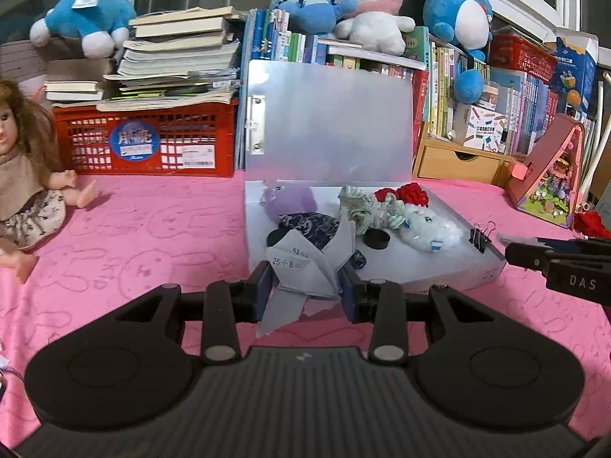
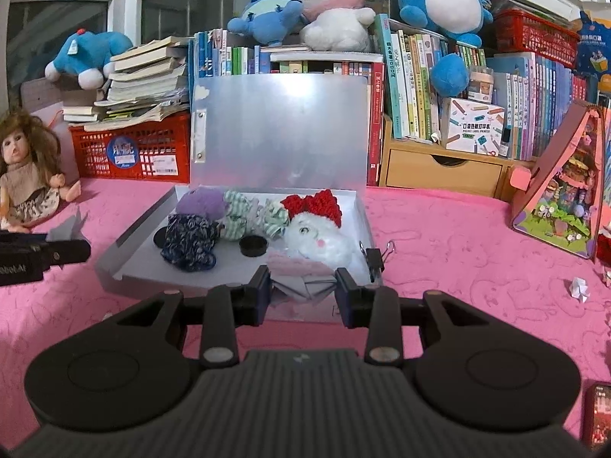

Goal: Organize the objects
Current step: 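Carry the folded paper and tissue with both tools into the box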

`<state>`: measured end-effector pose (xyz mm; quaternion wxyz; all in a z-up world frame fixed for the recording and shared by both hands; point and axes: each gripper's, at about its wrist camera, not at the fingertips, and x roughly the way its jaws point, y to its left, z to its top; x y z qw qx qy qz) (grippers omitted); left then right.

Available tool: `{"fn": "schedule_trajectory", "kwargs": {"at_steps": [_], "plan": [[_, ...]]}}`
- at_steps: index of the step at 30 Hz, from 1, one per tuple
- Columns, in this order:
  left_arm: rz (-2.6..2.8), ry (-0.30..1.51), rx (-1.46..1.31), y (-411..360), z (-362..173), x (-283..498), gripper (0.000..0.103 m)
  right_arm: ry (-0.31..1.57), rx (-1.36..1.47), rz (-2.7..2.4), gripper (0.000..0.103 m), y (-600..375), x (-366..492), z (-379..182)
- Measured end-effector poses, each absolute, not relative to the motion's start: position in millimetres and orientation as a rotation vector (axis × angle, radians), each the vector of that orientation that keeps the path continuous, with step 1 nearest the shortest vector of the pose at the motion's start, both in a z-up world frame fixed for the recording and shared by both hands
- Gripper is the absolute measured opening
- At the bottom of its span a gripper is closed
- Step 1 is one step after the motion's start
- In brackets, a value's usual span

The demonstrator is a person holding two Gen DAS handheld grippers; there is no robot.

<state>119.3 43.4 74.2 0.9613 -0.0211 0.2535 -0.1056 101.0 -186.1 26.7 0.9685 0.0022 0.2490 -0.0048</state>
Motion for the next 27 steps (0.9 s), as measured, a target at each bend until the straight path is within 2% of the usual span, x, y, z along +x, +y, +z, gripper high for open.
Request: {"fn": "schedule_trajectory", "kwargs": {"at_steps": [27], "plan": [[-0.251,0.652,-0.041,7.6,36.3,213.5,0.043,0.601,0.144,0.038,0.041,-188.0,189.8,-7.8]]}}
